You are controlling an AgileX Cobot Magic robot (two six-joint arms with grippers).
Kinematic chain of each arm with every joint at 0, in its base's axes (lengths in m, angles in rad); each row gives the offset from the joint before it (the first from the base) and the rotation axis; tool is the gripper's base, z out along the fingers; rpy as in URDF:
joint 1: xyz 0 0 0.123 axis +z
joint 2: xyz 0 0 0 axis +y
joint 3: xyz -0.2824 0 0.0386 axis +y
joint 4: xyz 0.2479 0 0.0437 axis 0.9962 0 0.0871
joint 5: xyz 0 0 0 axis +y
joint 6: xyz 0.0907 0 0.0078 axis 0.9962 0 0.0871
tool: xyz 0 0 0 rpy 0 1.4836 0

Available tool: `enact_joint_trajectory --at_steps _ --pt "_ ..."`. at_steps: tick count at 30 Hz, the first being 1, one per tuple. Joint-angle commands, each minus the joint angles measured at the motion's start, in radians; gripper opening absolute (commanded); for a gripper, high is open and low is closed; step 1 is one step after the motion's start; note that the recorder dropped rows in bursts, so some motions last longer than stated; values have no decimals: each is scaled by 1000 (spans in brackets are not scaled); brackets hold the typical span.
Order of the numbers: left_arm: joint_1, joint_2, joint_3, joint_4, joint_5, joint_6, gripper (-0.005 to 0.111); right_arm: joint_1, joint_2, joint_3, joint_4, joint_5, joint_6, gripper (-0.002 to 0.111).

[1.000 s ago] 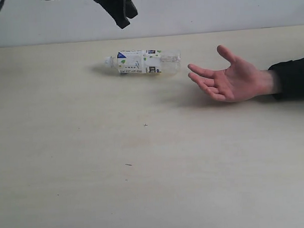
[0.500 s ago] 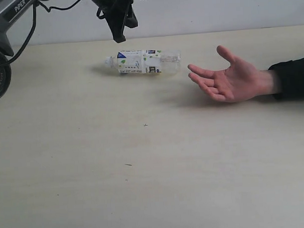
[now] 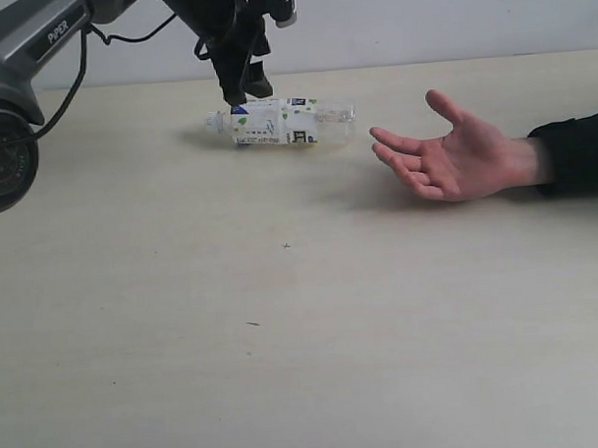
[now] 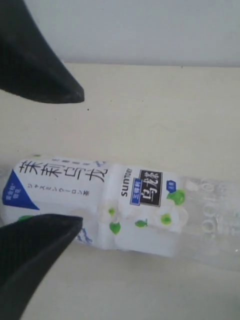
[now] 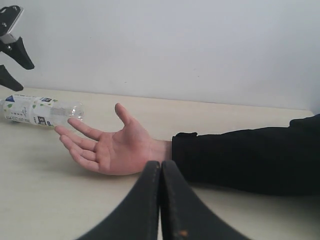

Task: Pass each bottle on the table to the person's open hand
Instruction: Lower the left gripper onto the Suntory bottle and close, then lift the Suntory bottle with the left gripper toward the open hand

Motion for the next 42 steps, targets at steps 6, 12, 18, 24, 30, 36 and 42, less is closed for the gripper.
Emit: enact_joint_trajectory --at_steps 6,12,18,24,30,36,42 --pt "1 26 -7 14 -1 -50 78 3 -3 4 5 -7 3 0" --pt "0 44 -7 16 8 -44 78 3 -3 4 14 -7 3 0" --pt "-7 66 -7 36 -19 -44 78 3 -3 4 15 -7 3 0" --pt "-14 82 -7 38 -38 -39 78 3 -3 4 15 -7 1 0" --pt "-16 118 -7 60 -27 -39 78 3 -3 4 15 -7 4 0" --pt "-22 127 -7 60 -11 -50 72 3 -3 4 15 -7 4 0" --pt "-22 90 -7 69 58 -137 1 3 -3 4 15 -7 2 0"
